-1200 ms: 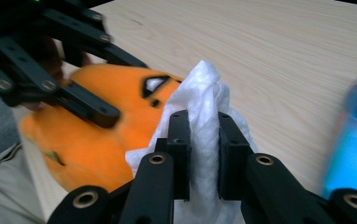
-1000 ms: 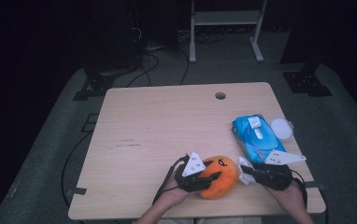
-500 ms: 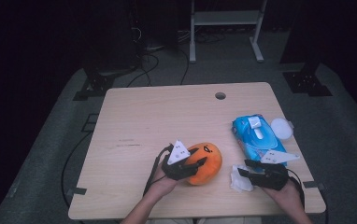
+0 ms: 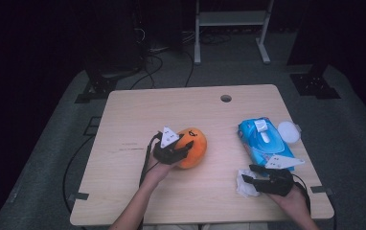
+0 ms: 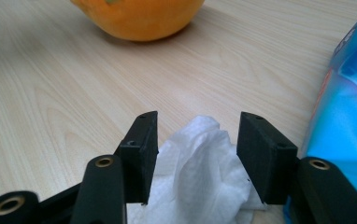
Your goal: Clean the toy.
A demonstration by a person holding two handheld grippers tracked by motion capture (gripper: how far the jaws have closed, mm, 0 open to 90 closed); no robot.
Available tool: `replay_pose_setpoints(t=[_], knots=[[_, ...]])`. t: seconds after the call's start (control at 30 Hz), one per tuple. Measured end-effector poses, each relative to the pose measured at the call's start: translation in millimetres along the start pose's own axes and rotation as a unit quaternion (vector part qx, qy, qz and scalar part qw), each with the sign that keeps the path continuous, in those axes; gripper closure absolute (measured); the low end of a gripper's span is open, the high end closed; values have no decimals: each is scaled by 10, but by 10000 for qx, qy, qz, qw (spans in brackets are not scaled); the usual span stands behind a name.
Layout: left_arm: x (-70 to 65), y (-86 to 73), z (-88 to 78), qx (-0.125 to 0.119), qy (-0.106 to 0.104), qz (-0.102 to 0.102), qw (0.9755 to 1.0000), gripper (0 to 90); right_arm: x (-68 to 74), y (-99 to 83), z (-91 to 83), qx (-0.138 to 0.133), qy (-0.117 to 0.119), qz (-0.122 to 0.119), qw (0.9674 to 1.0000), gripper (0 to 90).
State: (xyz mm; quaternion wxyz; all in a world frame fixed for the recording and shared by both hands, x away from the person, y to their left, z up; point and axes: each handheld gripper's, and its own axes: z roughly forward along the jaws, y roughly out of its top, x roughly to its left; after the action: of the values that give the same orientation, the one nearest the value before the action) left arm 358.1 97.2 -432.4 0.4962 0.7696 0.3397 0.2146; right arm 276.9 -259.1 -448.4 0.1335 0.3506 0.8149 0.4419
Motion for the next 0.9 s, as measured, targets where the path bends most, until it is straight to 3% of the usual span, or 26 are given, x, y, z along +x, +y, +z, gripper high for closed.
replay_pose_setpoints(t=[0.07,0.43,0.9], knots=[[22,-11,-30,-39,-2,-118,9999,503,8,5,9,7,25,4,10000,452],[-17,87,-220,-132,-124,-126,9998,279,51,30,39,-16,54,31,10000,395],[150,8,-570,-236,98,-321,9992,205,-12,5,26,-54,-37,147,9999,359]])
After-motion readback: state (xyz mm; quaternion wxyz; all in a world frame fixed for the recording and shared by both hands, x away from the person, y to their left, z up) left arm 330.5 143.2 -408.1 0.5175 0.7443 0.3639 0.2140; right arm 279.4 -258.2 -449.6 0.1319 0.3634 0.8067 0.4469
